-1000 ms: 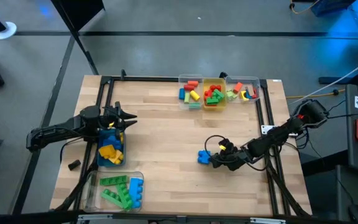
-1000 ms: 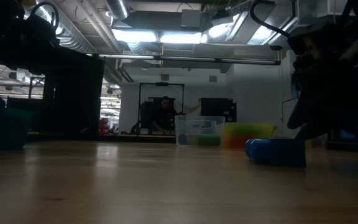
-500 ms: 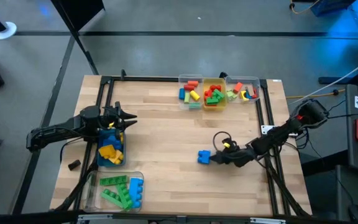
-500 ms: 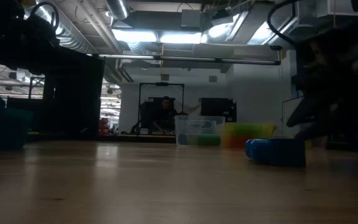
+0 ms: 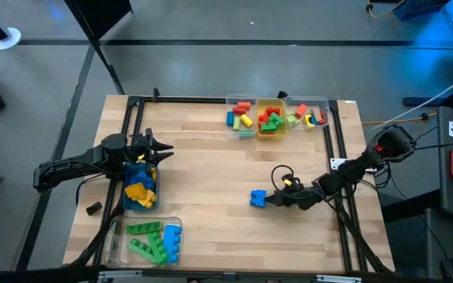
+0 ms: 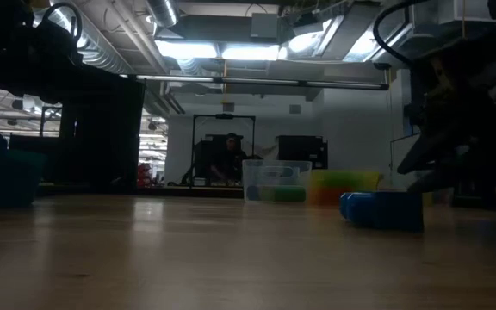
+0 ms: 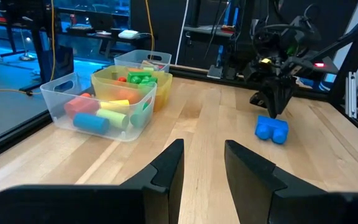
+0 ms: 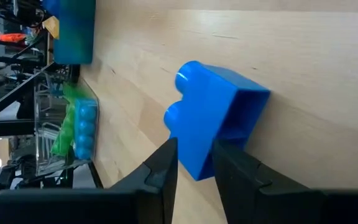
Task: Sort blocks by size
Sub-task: Put the blue 2 stud game piece into the blue bin
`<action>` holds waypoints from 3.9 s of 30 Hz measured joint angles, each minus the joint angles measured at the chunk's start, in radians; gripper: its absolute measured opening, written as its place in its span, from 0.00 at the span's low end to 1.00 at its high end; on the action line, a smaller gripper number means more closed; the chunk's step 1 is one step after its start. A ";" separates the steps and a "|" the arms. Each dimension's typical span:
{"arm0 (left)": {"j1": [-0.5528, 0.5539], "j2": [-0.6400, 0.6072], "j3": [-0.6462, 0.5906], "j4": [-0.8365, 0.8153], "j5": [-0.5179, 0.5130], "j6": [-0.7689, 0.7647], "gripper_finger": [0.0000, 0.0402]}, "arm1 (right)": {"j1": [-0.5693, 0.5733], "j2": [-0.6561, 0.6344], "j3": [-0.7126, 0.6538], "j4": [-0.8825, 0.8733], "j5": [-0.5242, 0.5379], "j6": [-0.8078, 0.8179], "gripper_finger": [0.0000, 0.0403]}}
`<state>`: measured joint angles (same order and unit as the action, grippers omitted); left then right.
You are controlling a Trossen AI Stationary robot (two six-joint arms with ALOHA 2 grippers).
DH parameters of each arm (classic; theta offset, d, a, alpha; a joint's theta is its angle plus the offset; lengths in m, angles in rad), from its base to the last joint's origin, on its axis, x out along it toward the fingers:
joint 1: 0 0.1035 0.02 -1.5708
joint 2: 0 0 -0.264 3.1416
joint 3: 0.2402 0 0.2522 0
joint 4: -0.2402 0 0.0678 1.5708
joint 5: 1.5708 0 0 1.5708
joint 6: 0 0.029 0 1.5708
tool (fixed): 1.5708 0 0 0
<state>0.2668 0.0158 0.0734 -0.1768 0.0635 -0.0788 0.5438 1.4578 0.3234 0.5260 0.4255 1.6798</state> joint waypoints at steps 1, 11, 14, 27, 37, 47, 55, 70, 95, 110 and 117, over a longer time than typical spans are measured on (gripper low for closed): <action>0.000 0.000 0.000 0.000 0.000 0.000 0.25 | 0.000 0.000 0.006 -0.004 0.000 0.000 0.25; 0.000 0.000 0.000 0.000 0.000 0.000 0.25 | 0.000 0.001 0.039 -0.127 -0.018 0.000 0.25; 0.000 0.000 0.000 0.000 0.000 0.000 0.25 | 0.000 0.001 0.039 -0.126 -0.018 0.003 0.25; 0.000 0.000 0.000 0.000 0.000 0.000 0.25 | 0.000 0.001 0.039 -0.105 -0.018 0.023 0.25; 0.000 0.000 0.000 0.000 0.000 0.000 0.25 | 0.000 0.112 0.101 -0.091 -0.034 0.019 0.25; 0.000 0.000 0.000 -0.003 0.000 0.000 0.25 | -0.001 0.166 0.135 -0.011 -0.017 -0.016 0.25; 0.000 0.000 0.000 -0.003 0.000 0.000 0.25 | -0.001 0.236 0.161 0.015 0.020 0.031 0.25; 0.000 0.000 0.000 -0.004 0.000 0.000 0.25 | -0.011 0.349 0.288 -0.029 0.035 0.042 0.25; 0.000 0.000 -0.001 0.008 0.020 -0.015 0.25 | -0.106 0.374 0.329 -0.074 0.029 -0.003 0.01; -0.118 0.150 -0.003 0.349 0.089 -0.066 0.25 | -0.107 0.242 0.321 -0.146 -0.007 -0.200 0.02; -0.207 0.457 0.076 0.529 0.041 0.012 0.25 | -0.107 0.143 0.325 -0.365 0.020 -0.206 0.02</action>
<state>0.0601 0.4724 0.1491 0.3526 0.1041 -0.0671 0.4370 1.6011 0.6482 0.1607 0.4459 1.4734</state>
